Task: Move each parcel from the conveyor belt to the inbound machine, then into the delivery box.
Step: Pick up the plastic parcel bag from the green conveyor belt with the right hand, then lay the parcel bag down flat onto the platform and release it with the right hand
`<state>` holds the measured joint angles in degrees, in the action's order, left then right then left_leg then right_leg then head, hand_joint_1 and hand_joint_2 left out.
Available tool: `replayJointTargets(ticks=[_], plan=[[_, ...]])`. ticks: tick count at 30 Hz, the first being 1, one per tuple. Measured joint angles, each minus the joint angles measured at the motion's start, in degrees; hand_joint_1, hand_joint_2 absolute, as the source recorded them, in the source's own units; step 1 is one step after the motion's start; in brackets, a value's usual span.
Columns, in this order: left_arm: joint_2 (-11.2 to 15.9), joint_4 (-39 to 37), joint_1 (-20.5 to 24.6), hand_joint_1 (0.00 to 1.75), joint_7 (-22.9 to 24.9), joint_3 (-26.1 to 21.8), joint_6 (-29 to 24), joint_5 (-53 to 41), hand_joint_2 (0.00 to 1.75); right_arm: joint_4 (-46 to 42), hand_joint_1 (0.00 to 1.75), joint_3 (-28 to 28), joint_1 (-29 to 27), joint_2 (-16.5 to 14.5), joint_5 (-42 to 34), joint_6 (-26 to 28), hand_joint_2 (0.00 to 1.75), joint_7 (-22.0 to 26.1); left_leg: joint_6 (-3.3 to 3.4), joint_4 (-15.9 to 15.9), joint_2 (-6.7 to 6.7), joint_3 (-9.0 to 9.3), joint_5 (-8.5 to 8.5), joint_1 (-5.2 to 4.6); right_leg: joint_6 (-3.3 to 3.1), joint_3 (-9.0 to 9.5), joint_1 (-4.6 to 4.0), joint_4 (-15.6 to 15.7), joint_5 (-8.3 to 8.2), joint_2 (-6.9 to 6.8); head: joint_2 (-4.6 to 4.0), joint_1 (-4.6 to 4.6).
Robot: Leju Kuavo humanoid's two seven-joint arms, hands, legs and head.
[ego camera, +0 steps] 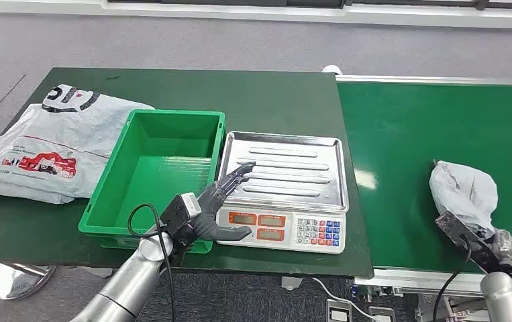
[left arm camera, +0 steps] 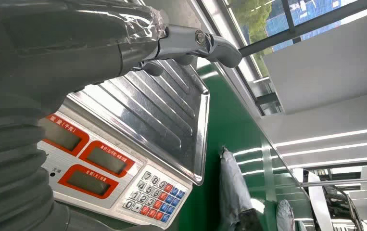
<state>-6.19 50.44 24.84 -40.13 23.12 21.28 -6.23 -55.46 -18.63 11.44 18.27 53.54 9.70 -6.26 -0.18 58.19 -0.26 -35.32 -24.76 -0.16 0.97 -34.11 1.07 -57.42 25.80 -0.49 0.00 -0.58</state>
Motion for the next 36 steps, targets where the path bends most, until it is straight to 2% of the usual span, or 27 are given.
replayJointTargets(ticks=[6, 8, 13, 16, 20, 23, 26, 29, 32, 36], plan=[[0.2, 0.9, -0.8, 0.00, 0.0, 0.0, -0.2, 0.0, 1.75, -3.2, 1.75, -0.3, -0.3, -1.3, -1.6, 4.4, 1.75, 2.8, 0.00, 0.0, 0.00, 0.01, 0.01, 0.01, 0.00, 0.00, -0.01, 0.0, 0.00, -0.02, 0.00, -0.01], [0.3, 1.1, -0.9, 0.00, 0.0, 0.0, -0.3, 0.0, 1.75, -4.3, 1.75, -0.5, -0.6, -1.8, -3.1, 7.1, 1.75, 5.2, 0.00, 0.0, -0.01, 0.00, 0.01, 0.00, 0.00, 0.00, 0.00, 0.0, 0.00, -0.03, 0.00, 0.00], [0.1, 1.4, -0.9, 0.00, 0.0, 0.0, -0.2, 0.0, 1.75, -11.7, 1.75, -2.3, -2.2, -4.1, -16.0, 19.4, 1.75, 21.3, -0.01, 0.0, -0.03, 0.02, 0.02, 0.00, 0.00, -0.01, 0.00, 0.0, 0.00, -0.04, 0.00, -0.01], [-0.2, 1.5, -0.8, 0.00, 0.0, 0.0, -0.2, 0.0, 1.75, -19.6, 1.75, -3.2, -4.1, -6.6, -22.0, 24.0, 1.75, 28.7, -0.01, 0.0, -0.05, 0.01, 0.01, 0.02, -0.01, -0.01, -0.02, 0.0, 0.01, -0.06, 0.00, -0.01], [-0.7, 1.8, -0.7, 0.00, 0.0, 0.0, -0.6, 0.1, 1.75, -30.3, 1.75, -3.5, -6.0, -10.1, -25.1, 28.6, 1.75, 36.0, -0.02, 0.0, -0.02, 0.00, 0.00, 0.02, -0.05, -0.03, -0.02, 0.0, 0.04, -0.03, 0.00, -0.01], [-1.1, 1.9, -0.7, 0.00, 0.0, 0.0, -0.9, 0.5, 1.75, -36.4, 1.75, -3.1, -5.4, -11.9, -23.8, 29.9, 1.75, 40.5, -0.02, 0.0, -0.01, 0.00, 0.00, 0.02, -0.05, -0.01, -0.02, 0.0, 0.03, -0.01, 0.00, -0.01], [-1.3, 2.0, -0.5, 0.00, 0.0, 0.0, -1.3, 1.2, 1.75, -38.6, 1.75, -0.4, -2.6, -12.7, -15.5, 29.6, 1.75, 40.6, -0.03, 0.0, 0.05, -0.10, 0.02, 0.02, -0.03, 0.03, -0.01, -0.1, -0.02, 0.04, 0.00, 0.01], [-1.4, 2.0, 0.3, 0.00, 0.0, 0.0, -1.6, 1.8, 1.75, -36.9, 1.75, 6.1, 3.2, -12.8, -4.6, 27.6, 1.75, 36.1, -0.03, 0.0, 0.39, 0.01, 0.10, 0.01, -0.07, -0.09, -0.01, 0.0, -0.17, 0.35, 0.00, -0.01], [-1.6, 2.0, 0.8, 0.00, 0.0, 0.0, -1.6, 2.0, 1.75, -35.4, 1.75, 11.8, 6.7, -12.9, -1.9, 27.0, 1.75, 34.2, 0.04, 0.0, 0.17, -0.02, 0.33, 0.03, -0.05, -0.11, -0.02, 0.0, -0.24, 0.10, 0.00, -0.01], [-1.6, 2.0, 0.9, 0.00, 0.0, 0.0, -1.7, 2.1, 1.75, -34.0, 1.75, 15.3, 8.9, -12.9, -1.0, 25.6, 1.75, 32.4, 0.00, 0.0, -0.16, -0.19, 0.42, 0.04, -0.05, -0.10, -0.04, -0.1, -0.25, -0.22, 0.00, 0.01]])
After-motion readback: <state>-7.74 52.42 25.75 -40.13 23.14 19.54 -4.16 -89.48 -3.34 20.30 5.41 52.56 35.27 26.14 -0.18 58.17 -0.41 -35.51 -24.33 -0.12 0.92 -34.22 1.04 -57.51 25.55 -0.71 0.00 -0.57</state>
